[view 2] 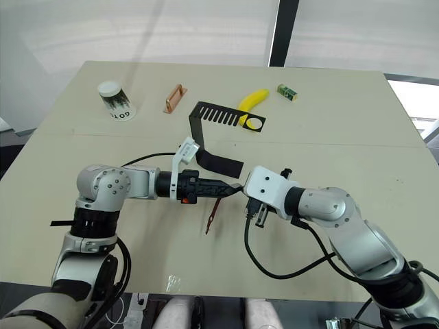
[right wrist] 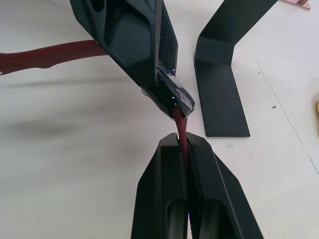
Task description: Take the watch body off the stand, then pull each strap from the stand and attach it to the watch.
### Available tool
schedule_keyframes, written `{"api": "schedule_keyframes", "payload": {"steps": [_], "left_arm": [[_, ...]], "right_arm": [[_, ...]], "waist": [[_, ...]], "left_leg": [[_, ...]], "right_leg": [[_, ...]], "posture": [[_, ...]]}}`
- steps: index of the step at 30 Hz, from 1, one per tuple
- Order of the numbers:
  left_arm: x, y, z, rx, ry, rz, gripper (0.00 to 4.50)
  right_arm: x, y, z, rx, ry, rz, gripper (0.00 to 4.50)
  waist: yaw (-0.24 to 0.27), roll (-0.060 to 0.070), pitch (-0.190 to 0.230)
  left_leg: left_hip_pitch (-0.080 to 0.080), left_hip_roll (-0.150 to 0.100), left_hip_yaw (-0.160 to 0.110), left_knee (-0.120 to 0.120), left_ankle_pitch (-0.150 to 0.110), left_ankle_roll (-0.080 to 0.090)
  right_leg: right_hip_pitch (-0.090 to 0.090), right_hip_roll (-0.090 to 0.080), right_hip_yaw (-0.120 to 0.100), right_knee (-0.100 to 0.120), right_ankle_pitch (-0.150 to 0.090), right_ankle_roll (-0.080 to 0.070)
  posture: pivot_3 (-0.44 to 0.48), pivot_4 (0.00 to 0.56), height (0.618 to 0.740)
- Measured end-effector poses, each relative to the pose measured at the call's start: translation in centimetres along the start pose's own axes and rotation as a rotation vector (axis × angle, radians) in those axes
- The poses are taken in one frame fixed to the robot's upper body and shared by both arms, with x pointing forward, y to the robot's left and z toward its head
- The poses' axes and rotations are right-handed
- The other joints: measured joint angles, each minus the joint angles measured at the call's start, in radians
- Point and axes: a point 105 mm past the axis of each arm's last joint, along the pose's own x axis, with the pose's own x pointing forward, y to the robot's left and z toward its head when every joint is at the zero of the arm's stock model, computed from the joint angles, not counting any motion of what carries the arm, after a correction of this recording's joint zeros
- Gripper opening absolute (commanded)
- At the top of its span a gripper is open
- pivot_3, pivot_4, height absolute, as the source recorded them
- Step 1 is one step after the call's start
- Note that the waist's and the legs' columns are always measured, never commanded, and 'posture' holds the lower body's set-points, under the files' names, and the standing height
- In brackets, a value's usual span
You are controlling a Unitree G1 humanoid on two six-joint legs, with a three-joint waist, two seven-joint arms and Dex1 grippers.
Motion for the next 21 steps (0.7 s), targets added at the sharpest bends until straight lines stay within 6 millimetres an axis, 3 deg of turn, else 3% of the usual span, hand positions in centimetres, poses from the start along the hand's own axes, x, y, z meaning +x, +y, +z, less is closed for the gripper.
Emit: {"api": "schedule_keyframes", "payload": {"steps": [21], "left_arm": [[0.02,0.07,-0.05,0.004,-0.001,-0.004,1.61]], "right_arm": [[-0.04,-0.02,-0.04,0.002,0.001,-0.001,0.07]], "waist": [[0.0,0.0,0.0]], "left_leg": [[0.0,0.0,0.0,0.001,0.0,0.0]], "right_leg": [[0.0,0.0,0.0,0.001,0.0,0.0]], "posture": [[0.0,0.15,0.74]]}}
